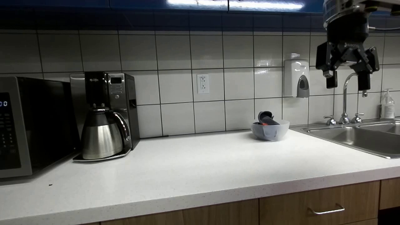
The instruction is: Take the towel out of the bowl.
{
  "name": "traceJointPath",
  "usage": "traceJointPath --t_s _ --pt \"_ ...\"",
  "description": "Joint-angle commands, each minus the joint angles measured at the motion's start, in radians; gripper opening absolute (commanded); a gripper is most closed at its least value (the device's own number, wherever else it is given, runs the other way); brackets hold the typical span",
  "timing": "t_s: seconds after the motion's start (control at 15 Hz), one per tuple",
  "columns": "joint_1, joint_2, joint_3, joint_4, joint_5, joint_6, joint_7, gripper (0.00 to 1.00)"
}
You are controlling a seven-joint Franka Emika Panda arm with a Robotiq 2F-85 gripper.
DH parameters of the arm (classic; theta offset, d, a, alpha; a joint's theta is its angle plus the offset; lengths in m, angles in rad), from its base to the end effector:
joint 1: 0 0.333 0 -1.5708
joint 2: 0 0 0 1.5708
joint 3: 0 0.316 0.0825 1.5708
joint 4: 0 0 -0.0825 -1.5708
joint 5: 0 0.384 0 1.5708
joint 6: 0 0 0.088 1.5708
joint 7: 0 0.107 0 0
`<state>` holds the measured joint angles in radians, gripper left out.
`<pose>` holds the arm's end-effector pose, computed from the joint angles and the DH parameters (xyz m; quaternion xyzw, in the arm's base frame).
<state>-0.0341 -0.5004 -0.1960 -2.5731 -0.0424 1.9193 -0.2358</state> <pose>0.3584 -0.0860 0.4147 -0.9960 -0.0271 0.0722 0.0443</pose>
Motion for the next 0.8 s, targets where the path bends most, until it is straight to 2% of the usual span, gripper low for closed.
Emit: traceJointPath --t_s 0.0,0.4,0.73 --pt "-0.038 0.097 -0.008 0.013 -0.038 0.093 -0.044 1.0" --pt "-0.063 0.26 -0.041 0.081 -0.031 0.262 -0.094 1.0" --pt "-0.075 0.39 -0.053 0.179 0.004 0.349 -0.12 1.0"
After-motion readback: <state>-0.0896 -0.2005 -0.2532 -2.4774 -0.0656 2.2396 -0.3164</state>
